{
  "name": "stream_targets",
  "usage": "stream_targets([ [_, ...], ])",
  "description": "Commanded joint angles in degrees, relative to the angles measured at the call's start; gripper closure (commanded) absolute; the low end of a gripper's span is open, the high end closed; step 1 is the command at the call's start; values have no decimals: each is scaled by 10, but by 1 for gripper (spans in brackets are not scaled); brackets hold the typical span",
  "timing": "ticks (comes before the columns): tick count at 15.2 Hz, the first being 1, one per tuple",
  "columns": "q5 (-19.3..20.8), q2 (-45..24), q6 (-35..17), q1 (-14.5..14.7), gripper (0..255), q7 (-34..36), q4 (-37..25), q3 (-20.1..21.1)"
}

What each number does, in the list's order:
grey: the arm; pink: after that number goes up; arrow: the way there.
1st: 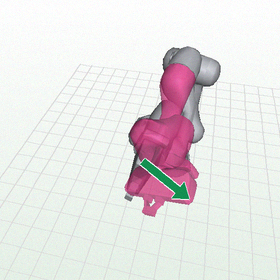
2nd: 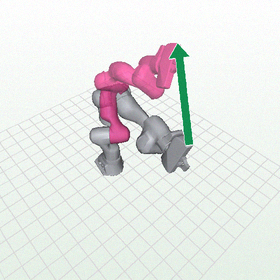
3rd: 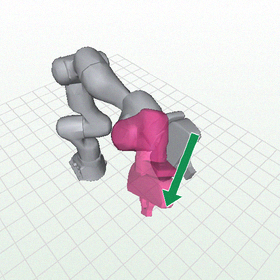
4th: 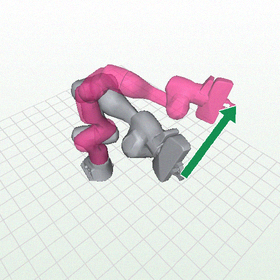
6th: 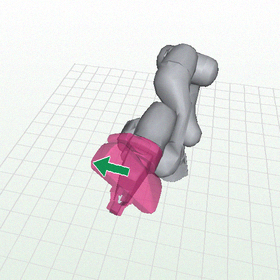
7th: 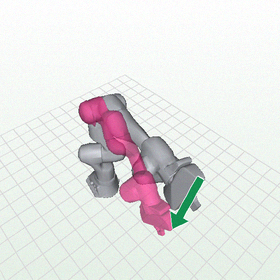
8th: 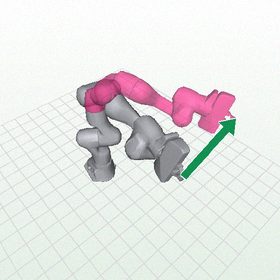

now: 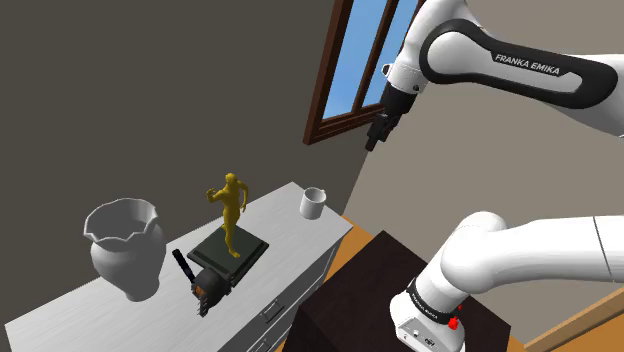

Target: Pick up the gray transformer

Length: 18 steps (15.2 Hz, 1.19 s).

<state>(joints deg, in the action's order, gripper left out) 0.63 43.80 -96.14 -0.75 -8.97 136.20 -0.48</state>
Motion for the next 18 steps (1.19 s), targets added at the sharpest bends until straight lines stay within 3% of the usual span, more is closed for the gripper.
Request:
stream_targets([
  [1,0,0,0,0,0,0,0,0],
  [9,-50,-54,-107,29,0,88,62,73],
  [18,-91,-176,-238,57,0,186,76,159],
])
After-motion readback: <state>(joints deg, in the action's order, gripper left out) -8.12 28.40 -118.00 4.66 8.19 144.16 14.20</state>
